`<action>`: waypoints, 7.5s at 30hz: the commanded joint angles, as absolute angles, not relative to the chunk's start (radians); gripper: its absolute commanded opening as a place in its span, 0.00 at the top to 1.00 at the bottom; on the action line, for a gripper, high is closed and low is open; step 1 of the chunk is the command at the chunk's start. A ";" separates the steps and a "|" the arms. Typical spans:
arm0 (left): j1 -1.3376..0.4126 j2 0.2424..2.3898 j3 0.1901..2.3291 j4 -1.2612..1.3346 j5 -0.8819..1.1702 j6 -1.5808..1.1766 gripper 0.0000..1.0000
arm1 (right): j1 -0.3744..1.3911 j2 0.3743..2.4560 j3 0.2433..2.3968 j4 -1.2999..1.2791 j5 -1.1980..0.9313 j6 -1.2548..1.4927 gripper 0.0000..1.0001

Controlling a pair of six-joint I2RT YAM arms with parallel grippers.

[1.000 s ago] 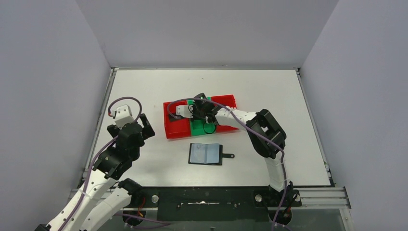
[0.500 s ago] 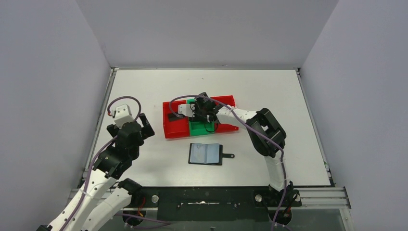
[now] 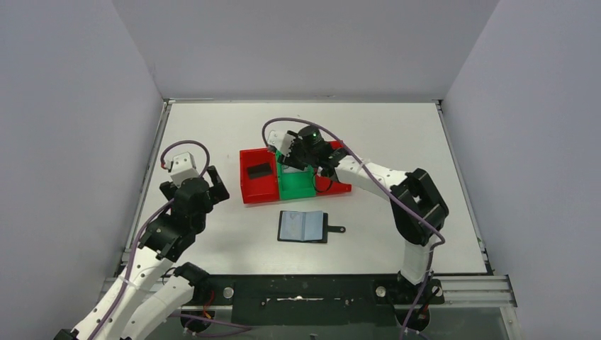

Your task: Take the credit cards out of the card holder

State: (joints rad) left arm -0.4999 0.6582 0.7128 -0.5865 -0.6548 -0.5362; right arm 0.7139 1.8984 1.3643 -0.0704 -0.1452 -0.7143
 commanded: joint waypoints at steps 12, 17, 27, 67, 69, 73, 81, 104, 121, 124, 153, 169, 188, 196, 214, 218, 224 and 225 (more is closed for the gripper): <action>-0.433 0.684 0.726 -0.555 -0.665 -0.528 0.07 | 0.796 1.472 1.143 -0.276 0.346 0.801 0.33; -0.423 0.701 0.726 -0.556 -0.641 -0.530 0.06 | 0.960 1.476 1.033 -0.324 0.409 0.964 0.33; -0.334 0.811 0.750 -0.570 -0.497 -0.523 0.03 | 1.176 1.692 1.156 -0.549 0.591 1.045 0.34; -0.219 0.797 0.726 -0.515 -0.338 -0.482 0.03 | 1.163 1.726 1.052 -0.282 0.397 0.984 0.78; -0.219 0.798 0.726 -0.512 -0.326 -0.476 0.03 | 1.164 1.716 1.057 -0.287 0.400 0.986 0.78; -0.220 0.794 0.726 -0.493 -0.258 -0.459 0.03 | 1.164 1.665 1.017 -0.234 0.391 0.982 0.78; -0.220 0.769 0.690 -0.413 0.108 -0.503 0.05 | 1.088 1.537 0.793 0.135 0.132 0.979 0.78; -0.587 0.894 0.488 -0.112 0.205 -0.740 0.24 | 0.942 1.495 0.535 0.482 -0.092 1.048 0.78; -0.730 1.044 0.336 0.243 0.285 -0.837 0.33 | 0.914 1.500 0.498 0.572 -0.131 1.088 0.76; -0.732 1.082 0.315 0.287 0.306 -0.834 0.38 | 0.912 1.508 0.489 0.598 -0.137 1.097 0.76; -0.777 1.356 0.489 0.356 0.347 -0.693 0.58 | 0.934 1.237 0.574 0.059 0.196 1.019 0.54; -0.866 1.554 0.616 0.330 0.295 -0.668 0.52 | 0.924 1.039 0.486 -0.046 0.297 1.061 0.50; -0.847 1.339 0.620 0.224 0.168 -0.672 0.43 | 0.922 0.984 0.493 -0.012 0.242 1.068 0.63; -0.827 1.465 0.579 0.374 0.241 -0.733 0.44 | 0.923 0.999 0.504 -0.008 0.217 1.068 0.64; -0.878 1.711 0.679 0.342 0.209 -0.768 0.47 | 0.922 0.979 0.483 -0.070 0.283 1.088 0.65; -0.880 1.597 0.677 0.285 0.159 -0.769 0.47 | 0.920 0.980 0.483 -0.088 0.302 1.103 0.66; -0.880 1.464 0.675 0.214 0.115 -0.747 0.46 | 0.913 0.983 0.489 -0.072 0.294 1.090 0.66; -0.879 1.452 0.671 0.211 0.115 -0.745 0.46 | 0.912 0.986 0.492 -0.061 0.285 1.081 0.66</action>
State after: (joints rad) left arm -0.8791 1.5368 0.6697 0.2401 0.1589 -0.7723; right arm 0.9215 0.9855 0.4732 -0.1059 0.2554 1.0935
